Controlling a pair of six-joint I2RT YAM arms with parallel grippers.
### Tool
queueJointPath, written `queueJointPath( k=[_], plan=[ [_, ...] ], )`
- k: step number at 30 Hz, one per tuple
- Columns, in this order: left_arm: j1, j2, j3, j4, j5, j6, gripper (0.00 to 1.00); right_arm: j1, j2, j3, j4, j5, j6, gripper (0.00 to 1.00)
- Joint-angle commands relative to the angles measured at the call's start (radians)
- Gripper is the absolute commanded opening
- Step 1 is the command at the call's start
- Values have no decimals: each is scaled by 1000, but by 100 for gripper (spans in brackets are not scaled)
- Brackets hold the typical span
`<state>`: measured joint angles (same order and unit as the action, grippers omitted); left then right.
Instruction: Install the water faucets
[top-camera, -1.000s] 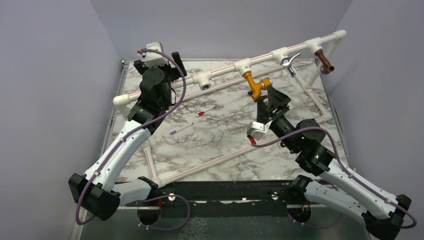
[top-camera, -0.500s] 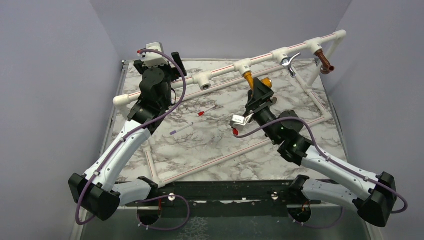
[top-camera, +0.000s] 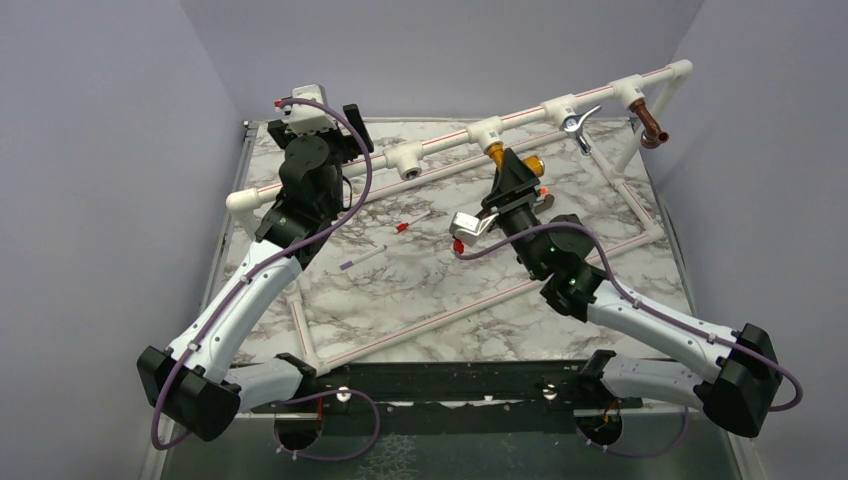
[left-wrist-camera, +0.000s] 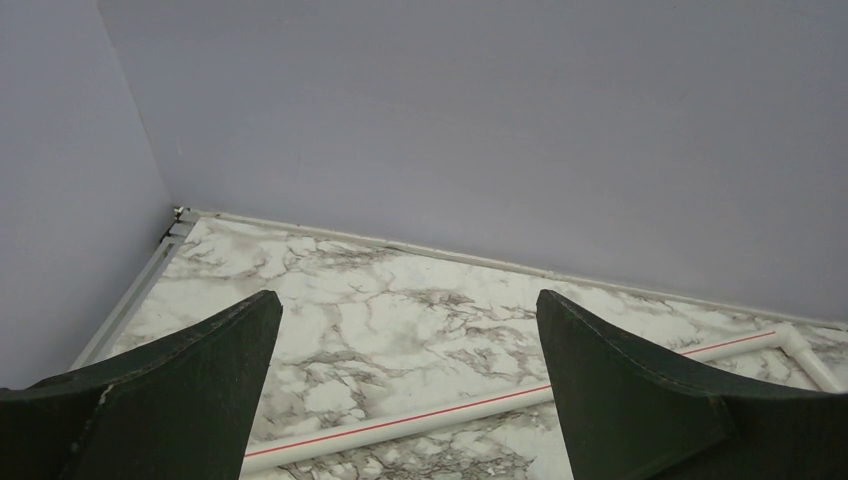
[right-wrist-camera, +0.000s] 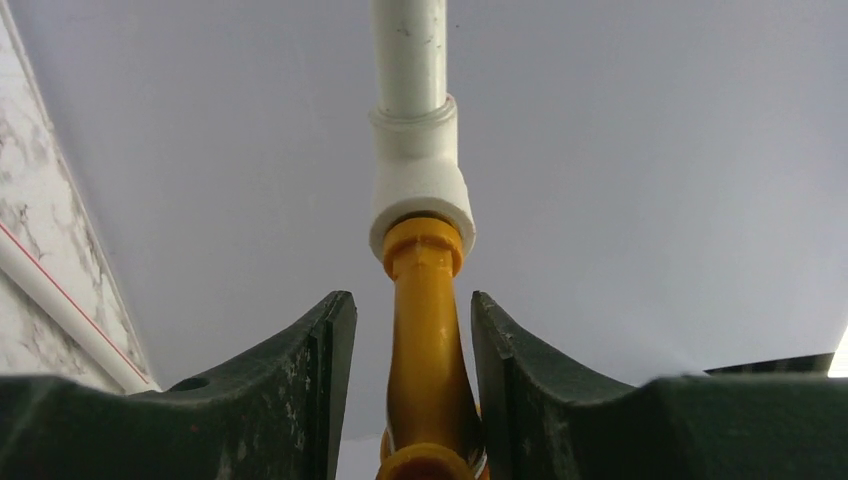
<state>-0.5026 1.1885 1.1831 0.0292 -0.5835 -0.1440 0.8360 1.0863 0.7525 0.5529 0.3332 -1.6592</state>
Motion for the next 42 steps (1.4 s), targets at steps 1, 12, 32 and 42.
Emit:
queueJointPath(
  k=[1,12,32,42],
  plan=[
    [-40,80,-120,-373,66,-20,99,-2,14,37,59,49,27,43],
    [-40,86,-120,-374,63,-19,99,-2,7,41,92,16,234,0],
    [-40,88,-121,-374,62,-19,99,-2,-54,115,51,172,1505,1],
    [-41,81,-120,-374,64,-17,99,-2,-87,136,-16,281,2092,1]
  ],
)
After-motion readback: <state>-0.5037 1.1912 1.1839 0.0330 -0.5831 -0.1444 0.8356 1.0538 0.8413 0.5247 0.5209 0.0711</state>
